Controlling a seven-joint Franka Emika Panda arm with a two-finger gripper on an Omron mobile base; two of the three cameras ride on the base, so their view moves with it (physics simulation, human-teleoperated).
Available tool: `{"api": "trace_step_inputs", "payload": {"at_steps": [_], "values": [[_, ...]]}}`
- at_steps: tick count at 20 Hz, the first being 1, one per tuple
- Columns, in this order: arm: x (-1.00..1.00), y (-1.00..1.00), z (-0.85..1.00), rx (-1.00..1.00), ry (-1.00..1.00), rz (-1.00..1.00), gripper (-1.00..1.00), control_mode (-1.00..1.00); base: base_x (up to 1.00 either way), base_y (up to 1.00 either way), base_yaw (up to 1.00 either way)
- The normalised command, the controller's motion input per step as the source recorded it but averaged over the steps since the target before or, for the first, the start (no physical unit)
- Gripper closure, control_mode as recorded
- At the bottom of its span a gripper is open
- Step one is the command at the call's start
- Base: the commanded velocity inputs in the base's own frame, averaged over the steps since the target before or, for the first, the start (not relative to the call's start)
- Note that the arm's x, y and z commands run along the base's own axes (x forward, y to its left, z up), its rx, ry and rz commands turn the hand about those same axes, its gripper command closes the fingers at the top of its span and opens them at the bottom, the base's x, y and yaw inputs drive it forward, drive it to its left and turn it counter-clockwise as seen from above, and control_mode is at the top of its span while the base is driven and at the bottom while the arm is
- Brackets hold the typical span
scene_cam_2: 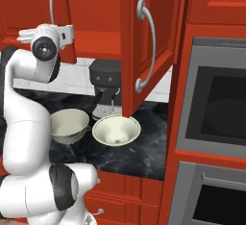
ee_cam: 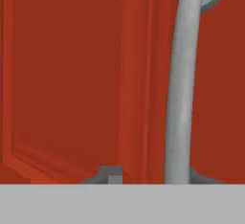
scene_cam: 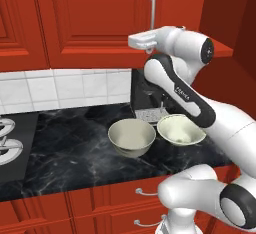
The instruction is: Open the cabinet. Pick the bowls from the counter and place them in the cabinet. Then close the cabinet.
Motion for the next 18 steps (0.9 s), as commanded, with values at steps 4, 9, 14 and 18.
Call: {"api": "trace_step_inputs", "payload": {"at_steps": [4, 9, 14, 18], "values": [[-1.00, 1.00, -0.16, -0.05, -0.11, -0.03, 1.00, -1.00, 0.00, 0.00, 0.00], [-1.00, 1.00, -0.20, 0.00, -0.06, -0.11, 1.00, -1.00, 0.00, 0.00, 0.00], [-0.88, 1.00, -0.17, 0.00, 0.00, -0.16, 1.00, -1.00, 0.00, 0.00, 0.00], [-0.63, 1.00, -0.03, 0.00, 0.02, -0.19, 1.00, -1.00, 0.00, 0.00, 0.00]]}}
